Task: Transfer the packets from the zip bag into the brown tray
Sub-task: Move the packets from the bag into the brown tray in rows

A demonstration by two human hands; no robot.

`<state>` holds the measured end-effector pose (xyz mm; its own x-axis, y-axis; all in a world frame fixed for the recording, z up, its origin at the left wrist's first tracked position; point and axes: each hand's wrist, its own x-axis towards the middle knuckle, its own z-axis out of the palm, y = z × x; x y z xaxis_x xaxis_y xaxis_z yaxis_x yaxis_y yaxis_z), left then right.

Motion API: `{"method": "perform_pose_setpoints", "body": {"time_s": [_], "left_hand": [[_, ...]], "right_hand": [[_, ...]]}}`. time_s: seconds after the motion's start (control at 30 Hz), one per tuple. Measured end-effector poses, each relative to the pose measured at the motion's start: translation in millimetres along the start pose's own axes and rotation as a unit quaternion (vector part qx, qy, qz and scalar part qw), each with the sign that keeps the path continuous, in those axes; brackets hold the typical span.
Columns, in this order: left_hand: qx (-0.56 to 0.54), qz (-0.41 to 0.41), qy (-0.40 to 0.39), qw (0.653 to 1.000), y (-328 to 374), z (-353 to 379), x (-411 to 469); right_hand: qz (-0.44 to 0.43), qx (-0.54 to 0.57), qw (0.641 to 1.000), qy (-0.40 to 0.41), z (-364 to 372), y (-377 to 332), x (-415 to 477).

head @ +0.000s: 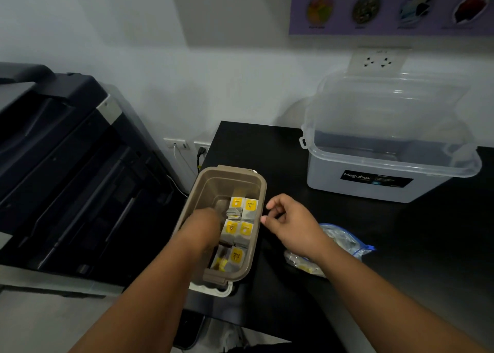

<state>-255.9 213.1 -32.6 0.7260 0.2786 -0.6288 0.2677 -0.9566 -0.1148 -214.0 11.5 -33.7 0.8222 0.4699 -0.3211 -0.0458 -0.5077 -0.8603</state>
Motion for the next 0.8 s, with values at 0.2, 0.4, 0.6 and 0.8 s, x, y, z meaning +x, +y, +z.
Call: {"method": "perform_pose_setpoints", "body": {"time_s": [0.2,0.4,0.6,0.8], "left_hand": [[-0.249,0.064,0.238,0.936,22.1,-40.1,-23.6],[-0.279,0.228,0.192,0.913,97.0,-49.1,-49.0],[-0.137,0.22,0.044,0.965,167.3,-19.3,-18.4],[-0.02,0.136,0.068,0.988,195.2,32.8,16.8]], "right_hand": [[0.006,-0.064,0.998,0.023,-42.0,14.6,-6.7],[0.069,-0.286,0.956,-0.015,-80.2,41.5,-15.7],[0.122,-0.401,0.906,-0.057,-79.9,68.3,-21.6],[0.181,-0.449,0.866,-0.122,-76.2,81.8,-8.9]]}}
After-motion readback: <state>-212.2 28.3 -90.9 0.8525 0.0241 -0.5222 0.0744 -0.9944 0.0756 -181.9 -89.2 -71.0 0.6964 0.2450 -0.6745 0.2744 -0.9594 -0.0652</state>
